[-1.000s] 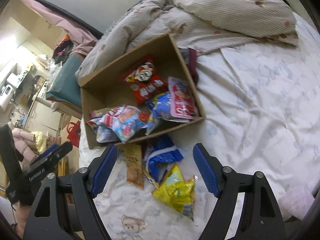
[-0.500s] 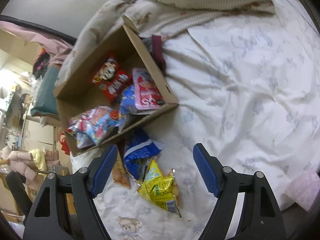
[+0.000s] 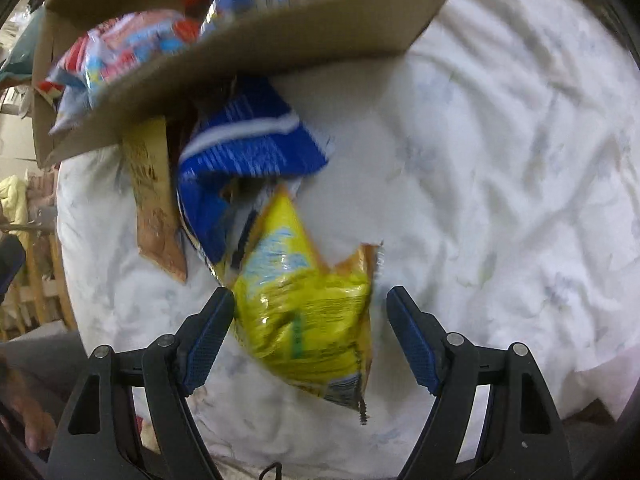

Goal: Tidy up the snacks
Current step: 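Grasp the yellow chip bag with the right tool while the left grasps the Uncle Zach peanut bag, then carry both bags into the cardboard box and open both tools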

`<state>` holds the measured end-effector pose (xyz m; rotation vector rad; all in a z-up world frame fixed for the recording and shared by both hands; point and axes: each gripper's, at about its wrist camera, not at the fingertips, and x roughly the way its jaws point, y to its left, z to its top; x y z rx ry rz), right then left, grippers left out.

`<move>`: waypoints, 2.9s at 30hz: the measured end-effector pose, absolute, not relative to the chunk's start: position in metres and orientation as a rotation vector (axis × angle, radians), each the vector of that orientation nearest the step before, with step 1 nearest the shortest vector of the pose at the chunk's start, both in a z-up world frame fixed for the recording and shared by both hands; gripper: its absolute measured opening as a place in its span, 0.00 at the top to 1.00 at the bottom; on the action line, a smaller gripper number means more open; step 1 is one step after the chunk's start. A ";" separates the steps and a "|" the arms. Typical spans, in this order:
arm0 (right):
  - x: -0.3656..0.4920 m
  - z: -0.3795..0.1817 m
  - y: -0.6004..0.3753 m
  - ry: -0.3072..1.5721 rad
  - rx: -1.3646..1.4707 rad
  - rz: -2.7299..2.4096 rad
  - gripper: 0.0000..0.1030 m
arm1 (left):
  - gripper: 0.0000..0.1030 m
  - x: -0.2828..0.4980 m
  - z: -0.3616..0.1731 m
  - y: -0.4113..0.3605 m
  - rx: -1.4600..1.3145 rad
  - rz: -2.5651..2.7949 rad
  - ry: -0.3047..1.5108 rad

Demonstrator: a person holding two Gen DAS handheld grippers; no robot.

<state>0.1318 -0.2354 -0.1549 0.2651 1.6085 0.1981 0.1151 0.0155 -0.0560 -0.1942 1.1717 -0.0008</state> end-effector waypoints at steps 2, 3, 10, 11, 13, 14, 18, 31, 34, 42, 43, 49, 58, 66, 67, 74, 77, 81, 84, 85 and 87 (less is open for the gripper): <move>0.129 -0.154 -0.235 1.606 0.258 0.214 0.26 | 0.20 0.117 -0.059 0.015 -0.197 0.000 1.178; 0.127 -0.152 -0.234 1.598 0.248 0.225 0.38 | 0.20 0.117 -0.060 0.015 -0.198 0.001 1.181; 0.108 -0.122 -0.238 1.527 0.212 0.279 0.47 | 0.20 0.119 -0.069 0.011 -0.185 0.002 1.205; 0.107 -0.115 -0.242 1.505 0.230 0.277 0.48 | 0.20 0.119 -0.070 0.011 -0.187 0.003 1.207; 0.104 -0.093 -0.259 1.394 0.306 0.254 0.48 | 0.20 0.120 -0.073 0.010 -0.182 0.006 1.209; 0.104 -0.080 -0.269 1.321 0.357 0.240 0.48 | 0.20 0.120 -0.075 0.009 -0.175 0.005 1.211; 0.105 -0.056 -0.296 1.153 0.530 0.222 0.49 | 0.20 0.122 -0.085 -0.001 -0.152 -0.012 1.220; 0.111 -0.075 -0.304 1.222 0.626 0.204 0.49 | 0.25 0.136 -0.133 -0.062 -0.011 -0.228 1.303; 0.113 -0.077 -0.305 1.226 0.635 0.203 0.49 | 0.25 0.141 -0.145 -0.075 0.025 -0.259 1.324; 0.114 -0.077 -0.304 1.228 0.631 0.205 0.49 | 0.52 0.149 -0.159 -0.081 0.039 -0.272 1.335; 0.114 -0.077 -0.304 1.228 0.629 0.206 0.49 | 0.59 0.150 -0.158 -0.080 0.030 -0.273 1.342; 0.116 -0.078 -0.301 1.233 0.619 0.204 0.49 | 0.66 0.147 -0.150 -0.069 -0.018 -0.258 1.359; 0.118 -0.075 -0.290 1.229 0.584 0.217 0.49 | 0.66 0.131 -0.140 -0.049 -0.049 -0.187 1.376; 0.115 -0.071 -0.287 1.222 0.582 0.232 0.49 | 0.66 0.118 -0.132 -0.038 -0.037 -0.135 1.352; 0.115 -0.070 -0.288 1.220 0.583 0.234 0.49 | 0.66 0.116 -0.129 -0.037 -0.029 -0.133 1.351; 0.112 -0.064 -0.290 1.198 0.608 0.257 0.49 | 0.66 0.104 -0.103 -0.024 -0.033 -0.089 1.313; 0.110 -0.058 -0.291 1.171 0.628 0.276 0.49 | 0.66 0.101 -0.088 -0.016 -0.052 -0.079 1.284; 0.110 -0.051 -0.288 1.139 0.629 0.296 0.49 | 0.66 0.097 -0.070 -0.007 -0.084 -0.061 1.237; 0.110 -0.045 -0.287 1.115 0.625 0.307 0.49 | 0.66 0.099 -0.058 -0.009 -0.098 -0.051 1.201; 0.110 -0.043 -0.287 1.104 0.626 0.313 0.49 | 0.66 0.100 -0.054 -0.010 -0.100 -0.047 1.187; 0.110 -0.038 -0.288 1.083 0.625 0.320 0.49 | 0.66 0.104 -0.042 -0.008 -0.103 -0.042 1.151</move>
